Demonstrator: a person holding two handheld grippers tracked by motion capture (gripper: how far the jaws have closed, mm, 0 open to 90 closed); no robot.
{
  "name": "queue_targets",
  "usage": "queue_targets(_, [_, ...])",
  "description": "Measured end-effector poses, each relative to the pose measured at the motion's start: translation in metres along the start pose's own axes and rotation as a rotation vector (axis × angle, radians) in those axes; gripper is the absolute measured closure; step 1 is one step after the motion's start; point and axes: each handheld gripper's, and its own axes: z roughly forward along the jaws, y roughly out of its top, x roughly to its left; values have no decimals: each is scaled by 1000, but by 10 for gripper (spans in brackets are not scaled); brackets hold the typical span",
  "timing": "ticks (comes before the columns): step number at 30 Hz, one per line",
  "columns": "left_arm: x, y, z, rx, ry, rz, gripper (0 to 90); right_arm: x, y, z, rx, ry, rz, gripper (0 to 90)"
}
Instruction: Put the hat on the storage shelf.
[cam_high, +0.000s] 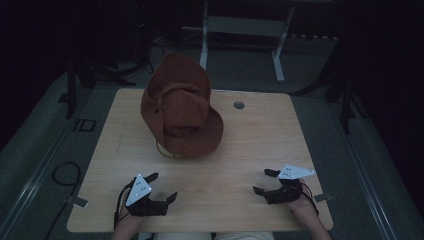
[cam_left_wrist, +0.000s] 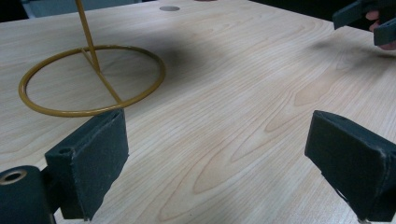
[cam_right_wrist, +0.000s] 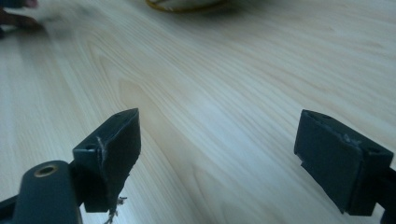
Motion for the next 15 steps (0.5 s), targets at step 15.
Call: queue_targets(15, [0, -1, -1, 3, 0, 3, 67, -17, -30, -32, -36, -110, 62, 142])
